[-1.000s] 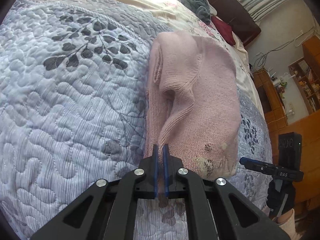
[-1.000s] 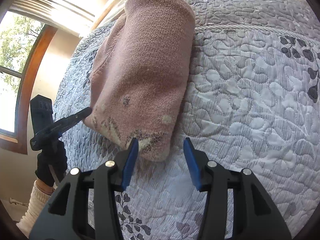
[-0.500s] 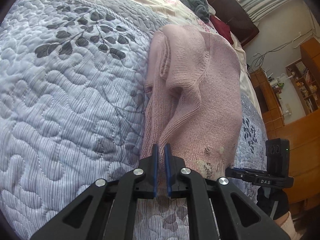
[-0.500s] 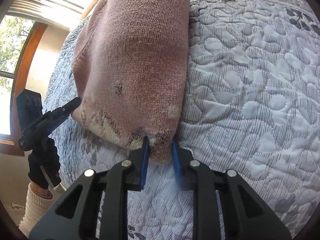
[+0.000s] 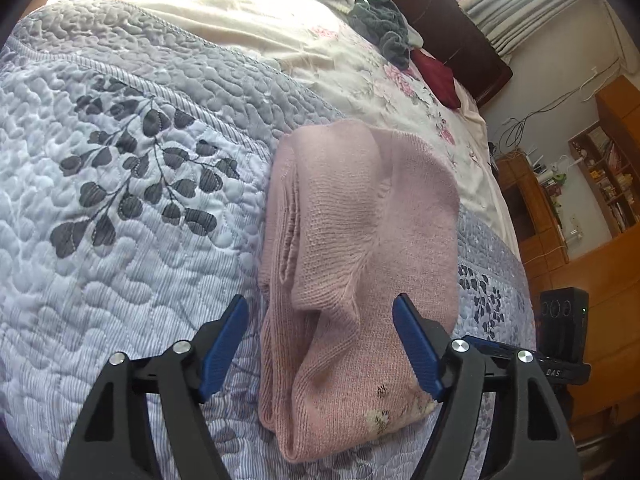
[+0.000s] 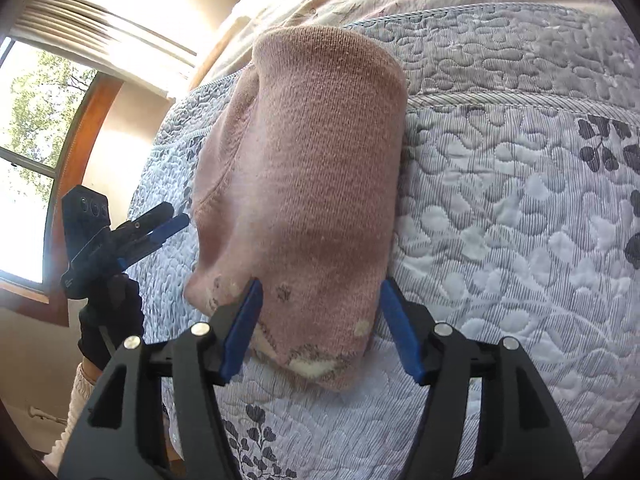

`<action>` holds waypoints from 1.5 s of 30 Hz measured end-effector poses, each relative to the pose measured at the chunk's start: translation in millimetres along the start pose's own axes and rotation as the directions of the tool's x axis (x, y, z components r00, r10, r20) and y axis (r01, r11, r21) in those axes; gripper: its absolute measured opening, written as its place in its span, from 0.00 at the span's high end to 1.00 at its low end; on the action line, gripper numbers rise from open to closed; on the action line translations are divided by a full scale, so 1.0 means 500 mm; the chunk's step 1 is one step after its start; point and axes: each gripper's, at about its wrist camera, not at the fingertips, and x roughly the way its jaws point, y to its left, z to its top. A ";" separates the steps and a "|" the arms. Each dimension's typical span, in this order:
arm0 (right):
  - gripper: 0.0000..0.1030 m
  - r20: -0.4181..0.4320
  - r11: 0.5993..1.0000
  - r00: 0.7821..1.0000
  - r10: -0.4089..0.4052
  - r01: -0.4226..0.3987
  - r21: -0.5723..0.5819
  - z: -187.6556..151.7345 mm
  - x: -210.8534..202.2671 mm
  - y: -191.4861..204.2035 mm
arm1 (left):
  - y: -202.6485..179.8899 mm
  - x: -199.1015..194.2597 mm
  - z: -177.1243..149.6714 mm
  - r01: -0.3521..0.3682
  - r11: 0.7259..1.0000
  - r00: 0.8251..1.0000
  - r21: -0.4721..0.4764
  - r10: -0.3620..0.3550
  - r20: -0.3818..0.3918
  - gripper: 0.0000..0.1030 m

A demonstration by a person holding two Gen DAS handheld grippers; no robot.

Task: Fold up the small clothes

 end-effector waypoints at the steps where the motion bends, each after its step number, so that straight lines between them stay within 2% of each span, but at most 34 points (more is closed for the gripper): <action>1: 0.39 -0.001 1.000 1.000 0.012 -0.012 0.010 0.010 0.001 -0.006 | 0.008 0.015 0.011 0.008 1.000 1.000 -0.012 -0.008 -0.011 0.27; 4: 0.37 -0.001 0.999 0.999 0.040 -0.040 0.026 0.040 0.002 -0.038 | 0.030 0.058 0.031 0.077 0.996 0.996 -0.040 -0.079 -0.051 0.27; 7: 0.34 -0.006 0.996 0.998 0.070 -0.069 0.056 0.065 0.021 -0.058 | 0.052 0.100 0.041 0.098 0.993 0.990 -0.065 -0.104 -0.090 0.27; 10: 0.33 -0.013 0.989 0.993 0.119 -0.118 0.094 0.078 0.045 -0.083 | 0.069 0.128 0.041 0.179 0.980 0.977 -0.085 -0.187 -0.099 0.26; 12: 0.27 -0.005 0.982 0.988 0.156 -0.154 0.112 0.082 0.062 -0.093 | 0.071 0.146 0.043 0.219 0.973 0.968 -0.077 -0.226 -0.109 0.24; 14: 0.26 0.002 0.971 0.980 0.201 -0.200 0.133 0.088 0.076 -0.104 | 0.067 0.158 0.045 0.247 0.967 0.960 -0.065 -0.254 -0.121 0.23; 15: 0.23 0.004 0.966 0.976 0.218 -0.216 0.142 0.091 0.083 -0.107 | 0.063 0.164 0.046 0.260 0.964 0.955 -0.060 -0.266 -0.128 0.22; 18: 0.13 0.006 0.955 0.968 0.250 -0.248 0.162 0.100 0.108 -0.110 | 0.051 0.178 0.045 0.300 0.953 0.940 -0.047 -0.304 -0.152 0.21; 20: 0.11 0.008 0.949 0.966 0.258 -0.255 0.183 0.106 0.124 -0.108 | 0.046 0.192 0.042 0.324 0.945 0.929 -0.055 -0.328 -0.170 0.21; 21: 0.12 0.015 0.947 0.965 0.260 -0.258 0.192 0.109 0.130 -0.108 | 0.042 0.197 0.042 0.326 0.944 0.928 -0.055 -0.330 -0.171 0.22; 22: 0.13 0.022 0.947 0.966 0.259 -0.258 0.190 0.110 0.131 -0.107 | 0.038 0.201 0.040 0.326 0.944 0.928 -0.047 -0.329 -0.173 0.31; 23: 0.22 0.029 0.950 0.967 0.253 -0.254 0.182 0.111 0.128 -0.103 | 0.035 0.207 0.039 0.331 0.943 0.924 -0.048 -0.334 -0.186 0.45; 24: 0.31 0.031 0.951 0.967 0.254 -0.255 0.172 0.110 0.122 -0.102 | 0.037 0.212 0.036 0.347 0.935 0.915 -0.074 -0.355 -0.192 0.46; 27: 0.49 0.044 0.950 0.961 0.274 -0.278 0.142 0.102 0.088 -0.101 | 0.031 0.200 0.028 0.381 0.920 0.906 -0.086 -0.391 -0.161 0.49; 29: 0.57 0.056 0.947 0.954 0.294 -0.299 0.120 0.092 0.052 -0.099 | 0.012 0.184 0.016 0.415 0.905 0.895 -0.091 -0.424 -0.139 0.50; 34: 0.58 0.063 0.951 0.954 0.293 -0.297 0.080 0.038 -0.066 -0.104 | -0.076 0.155 -0.044 0.464 0.883 0.871 -0.073 -0.470 -0.145 0.50; 39: 0.58 0.078 0.957 0.959 0.273 -0.279 0.084 -0.080 -0.207 -0.154 | -0.198 0.148 -0.138 0.506 0.861 0.845 -0.044 -0.506 -0.176 0.50; 42: 0.58 0.085 0.960 0.964 0.251 -0.259 0.107 -0.159 -0.278 -0.195 | -0.266 0.156 -0.204 0.511 0.860 0.839 -0.019 -0.503 -0.207 0.50; 45: 0.58 0.087 0.966 0.973 0.212 -0.223 0.133 -0.221 -0.316 -0.238 | -0.309 0.170 -0.271 0.501 0.866 0.841 -0.009 -0.489 -0.231 0.50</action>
